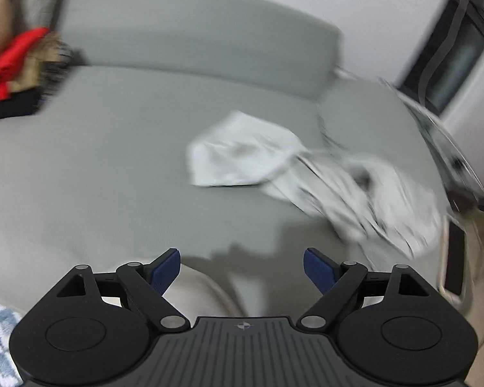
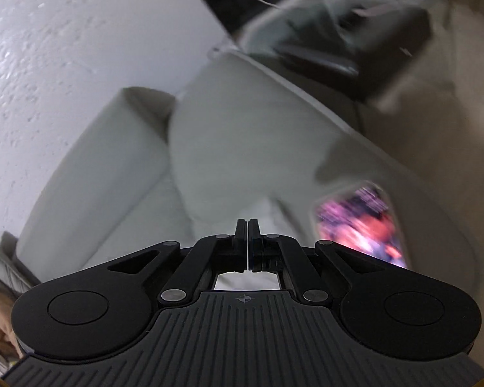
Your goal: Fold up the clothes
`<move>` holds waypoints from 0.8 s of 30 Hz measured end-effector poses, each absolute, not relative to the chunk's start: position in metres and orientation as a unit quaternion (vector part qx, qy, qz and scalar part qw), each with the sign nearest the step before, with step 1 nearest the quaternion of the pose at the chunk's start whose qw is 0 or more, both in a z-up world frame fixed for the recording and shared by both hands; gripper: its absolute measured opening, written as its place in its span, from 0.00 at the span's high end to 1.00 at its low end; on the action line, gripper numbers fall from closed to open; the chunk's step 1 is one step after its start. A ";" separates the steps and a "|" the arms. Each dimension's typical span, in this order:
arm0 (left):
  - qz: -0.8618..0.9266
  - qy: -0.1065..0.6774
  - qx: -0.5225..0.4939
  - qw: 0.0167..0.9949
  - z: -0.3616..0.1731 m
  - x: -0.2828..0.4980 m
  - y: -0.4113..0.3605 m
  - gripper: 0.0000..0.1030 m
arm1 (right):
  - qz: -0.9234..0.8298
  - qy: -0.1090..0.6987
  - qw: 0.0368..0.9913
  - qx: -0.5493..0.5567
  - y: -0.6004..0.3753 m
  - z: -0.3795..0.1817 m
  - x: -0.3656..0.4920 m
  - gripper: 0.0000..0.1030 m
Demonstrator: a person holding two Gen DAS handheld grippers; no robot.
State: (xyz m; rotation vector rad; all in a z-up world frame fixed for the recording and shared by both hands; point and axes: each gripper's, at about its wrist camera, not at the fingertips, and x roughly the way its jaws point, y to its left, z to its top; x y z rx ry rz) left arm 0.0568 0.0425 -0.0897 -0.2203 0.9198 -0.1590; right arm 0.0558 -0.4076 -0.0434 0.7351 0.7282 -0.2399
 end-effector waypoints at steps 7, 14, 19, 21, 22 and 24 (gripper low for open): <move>-0.137 0.448 -0.253 0.846 -0.117 0.106 0.010 0.35 | -0.023 0.369 0.857 0.359 -0.394 -0.058 0.047 0.83; -0.078 0.441 -0.405 0.797 -0.142 0.184 0.005 0.55 | 0.052 0.385 0.855 0.342 -0.357 -0.072 0.021 0.47; -0.073 0.446 -0.456 0.767 -0.173 0.216 0.005 0.76 | 0.069 0.409 0.846 0.334 -0.347 -0.087 0.025 0.46; -0.077 0.441 -0.473 0.759 -0.183 0.225 0.005 0.81 | 0.066 0.414 0.848 0.325 -0.346 -0.092 0.030 0.46; -0.079 0.437 -0.479 0.758 -0.185 0.227 0.005 0.81 | 0.065 0.416 0.847 0.323 -0.347 -0.094 0.031 0.46; -0.078 0.435 -0.478 0.759 -0.190 0.233 0.005 0.80 | 0.062 0.419 0.845 0.326 -0.349 -0.099 0.035 0.46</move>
